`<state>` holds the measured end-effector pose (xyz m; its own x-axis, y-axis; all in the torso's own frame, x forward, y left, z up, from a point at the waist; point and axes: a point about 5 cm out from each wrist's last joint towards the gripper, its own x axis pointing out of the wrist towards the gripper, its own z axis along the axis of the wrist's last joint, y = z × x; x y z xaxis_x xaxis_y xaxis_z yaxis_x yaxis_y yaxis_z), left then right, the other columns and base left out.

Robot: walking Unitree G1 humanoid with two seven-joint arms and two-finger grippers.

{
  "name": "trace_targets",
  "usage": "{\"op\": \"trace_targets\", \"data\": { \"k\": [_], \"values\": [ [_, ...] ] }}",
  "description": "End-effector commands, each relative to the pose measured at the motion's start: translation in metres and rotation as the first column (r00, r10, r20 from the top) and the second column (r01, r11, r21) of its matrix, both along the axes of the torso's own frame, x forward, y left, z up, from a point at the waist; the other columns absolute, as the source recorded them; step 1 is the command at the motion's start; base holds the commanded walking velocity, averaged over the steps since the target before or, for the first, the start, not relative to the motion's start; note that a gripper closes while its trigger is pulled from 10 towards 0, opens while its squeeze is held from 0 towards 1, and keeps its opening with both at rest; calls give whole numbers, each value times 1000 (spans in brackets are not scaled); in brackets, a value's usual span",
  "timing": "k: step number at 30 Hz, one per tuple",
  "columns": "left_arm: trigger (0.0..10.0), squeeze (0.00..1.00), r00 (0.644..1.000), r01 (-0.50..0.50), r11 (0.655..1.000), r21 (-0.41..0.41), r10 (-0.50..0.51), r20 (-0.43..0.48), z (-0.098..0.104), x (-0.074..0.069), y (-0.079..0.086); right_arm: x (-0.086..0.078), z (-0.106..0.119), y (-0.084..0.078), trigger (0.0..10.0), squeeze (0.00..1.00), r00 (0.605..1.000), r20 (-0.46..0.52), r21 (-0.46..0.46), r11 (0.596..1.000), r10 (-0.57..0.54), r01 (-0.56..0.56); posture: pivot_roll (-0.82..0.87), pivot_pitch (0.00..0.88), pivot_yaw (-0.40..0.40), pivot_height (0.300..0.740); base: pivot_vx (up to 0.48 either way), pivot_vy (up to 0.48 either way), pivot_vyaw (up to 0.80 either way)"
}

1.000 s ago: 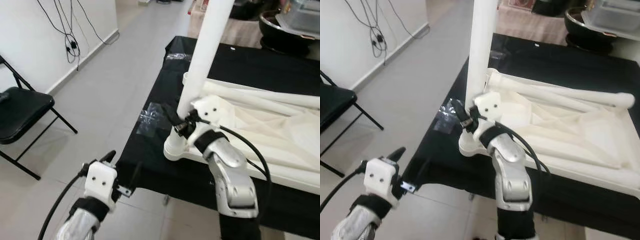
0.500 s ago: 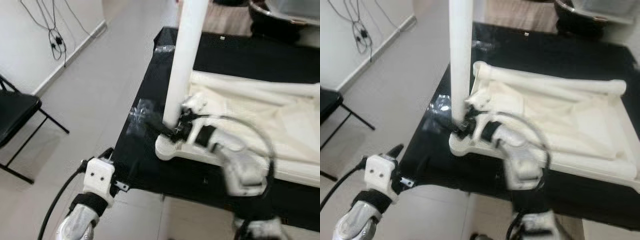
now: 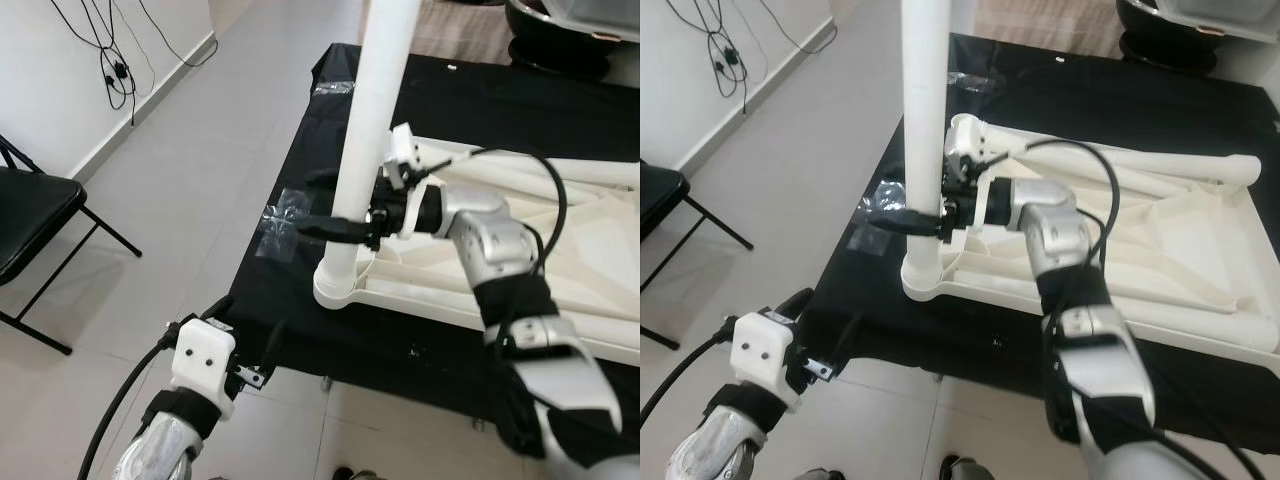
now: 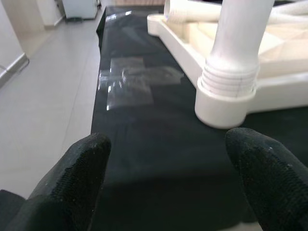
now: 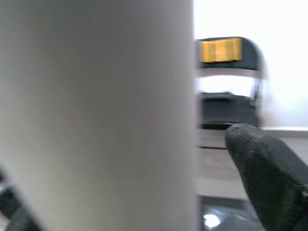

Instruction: Building children table

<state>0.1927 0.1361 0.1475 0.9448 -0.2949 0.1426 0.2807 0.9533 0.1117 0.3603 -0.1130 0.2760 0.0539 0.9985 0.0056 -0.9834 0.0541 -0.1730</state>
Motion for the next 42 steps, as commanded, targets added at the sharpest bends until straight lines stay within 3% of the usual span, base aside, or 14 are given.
{"op": "trace_targets", "data": {
  "k": [1,13,17,18,22,25,31,32,33,34,37,38,41,42],
  "values": [
    [10000,0,1000,1,1000,13,-1,-13,-1,-3,0,0,-1,-1,0,0,998,-2,-25,998,56,-56,175,246,-85,740,0,0,0],
    [10000,0,1000,20,1000,-1,-20,-12,1,-1,-6,5,1,-14,0,0,996,12,-51,995,86,-85,137,245,-96,740,0,0,0],
    [10000,0,1000,22,1000,-8,-22,-8,1,0,-8,2,-21,-20,0,0,987,76,-37,989,-141,144,130,241,-110,740,0,0,0],
    [10000,0,1000,21,1000,-10,-21,-7,1,0,-8,1,-31,-17,0,0,961,58,-20,962,-271,273,116,236,-116,740,0,0,0],
    [10000,0,1000,12,1000,-13,-12,-5,1,3,-4,-26,-95,-5,0,0,549,-3,-122,545,-836,829,73,238,-85,740,0,0,0],
    [10000,0,1000,17,1000,-13,-17,-4,0,5,-4,-35,-100,2,0,0,498,-57,-120,501,-865,857,59,223,-83,740,0,0,0],
    [10000,0,999,38,999,-18,-38,-4,-2,12,-8,-22,-86,23,1333,0,534,-67,-68,537,-843,841,58,193,-84,740,0,0,0],
    [10000,0,999,41,999,-19,-41,0,-1,13,-9,-15,-72,23,10000,0,551,-59,-14,553,-832,833,62,195,-90,740,0,0,0],
    [10000,0,999,41,999,-18,-41,2,-1,13,-9,-19,-67,24,10000,0,535,-58,-1,536,-843,844,62,195,-90,740,0,0,0],
    [10000,0,999,38,999,-17,-38,3,-1,13,-9,-22,-61,25,10000,1000,538,-75,23,538,-840,843,61,197,-91,740,0,0,0],
    [10000,0,1000,28,999,-16,-28,4,0,12,-8,-27,-54,27,10000,1000,626,-102,43,625,-773,779,66,200,-94,740,0,0,0],
    [10000,0,1000,22,1000,-17,-22,4,0,11,-7,-28,-43,24,10000,1000,731,-105,85,727,-674,682,73,205,-96,740,0,0,0],
    [10000,0,1000,19,1000,-16,-19,5,0,11,-7,-26,-30,17,10000,1000,816,-54,133,805,-576,577,79,212,-95,740,0,0,0],
    [10000,0,1000,19,1000,-16,-19,6,0,10,-7,-25,-23,10,10000,1000,894,-32,138,884,-446,446,81,215,-95,740,0,0,0]
  ]
}}
